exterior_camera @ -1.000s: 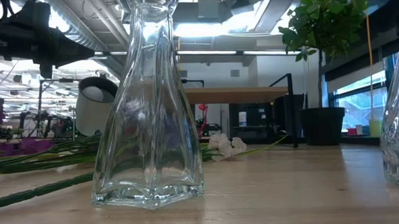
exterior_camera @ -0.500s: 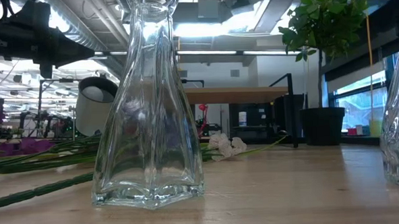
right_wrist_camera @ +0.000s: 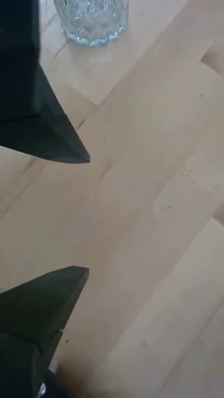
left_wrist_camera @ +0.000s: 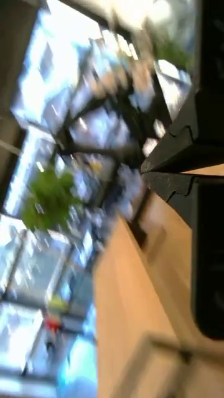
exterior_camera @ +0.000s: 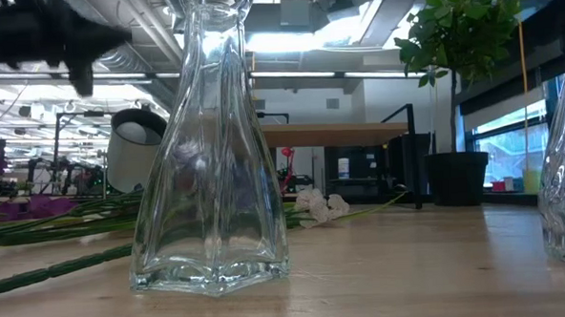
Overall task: Pick and place flowers into a vace then onto a shelf
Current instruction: Put the white flowers into the right transparent vase
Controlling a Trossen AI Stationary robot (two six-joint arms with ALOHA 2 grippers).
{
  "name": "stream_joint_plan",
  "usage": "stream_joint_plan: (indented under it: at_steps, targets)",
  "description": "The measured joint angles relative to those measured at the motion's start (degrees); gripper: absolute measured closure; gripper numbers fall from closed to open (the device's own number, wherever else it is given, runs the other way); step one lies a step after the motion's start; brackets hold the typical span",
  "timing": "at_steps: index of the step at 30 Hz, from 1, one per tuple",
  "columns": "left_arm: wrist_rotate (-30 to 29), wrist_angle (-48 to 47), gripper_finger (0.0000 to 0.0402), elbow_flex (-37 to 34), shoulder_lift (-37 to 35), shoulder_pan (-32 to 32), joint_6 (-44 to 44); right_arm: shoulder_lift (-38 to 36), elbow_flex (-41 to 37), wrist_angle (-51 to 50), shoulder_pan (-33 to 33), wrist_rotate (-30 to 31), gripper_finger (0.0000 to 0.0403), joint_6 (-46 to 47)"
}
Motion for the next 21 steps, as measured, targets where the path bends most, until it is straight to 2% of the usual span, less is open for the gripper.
stream_joint_plan:
  at_steps: [3, 6, 10, 14, 18, 21]
  targets:
    - [4.2, 8.5, 0.0374, 0.0, 4.5, 0.0, 0.0, 0.0, 0.0, -1.4, 0.0, 0.0, 0.0116, 0.0]
    - [5.6, 15.4, 0.0342, 0.8, 10.9, 0.0, 0.0, 0.0, 0.0, -2.4, 0.0, 0.0, 0.0116, 0.0]
    - [8.1, 21.1, 0.0292, 4.9, 21.4, 0.0, 0.6, 0.0, 0.0, -2.7, 0.0, 0.0, 0.0116, 0.0]
    - [12.9, 29.5, 0.0254, 10.4, 32.3, 0.0, 5.3, 0.0, 0.0, -2.7, 0.0, 0.0, 0.0116, 0.0]
    - [18.6, 37.3, 0.0236, 15.5, 41.4, 0.0, 7.7, 0.0, 0.0, -2.7, 0.0, 0.0, 0.0116, 0.0]
    - [19.2, 35.6, 0.0233, 19.4, 47.0, 0.0, 7.7, 0.0, 0.0, -2.7, 0.0, 0.0, 0.0116, 0.0]
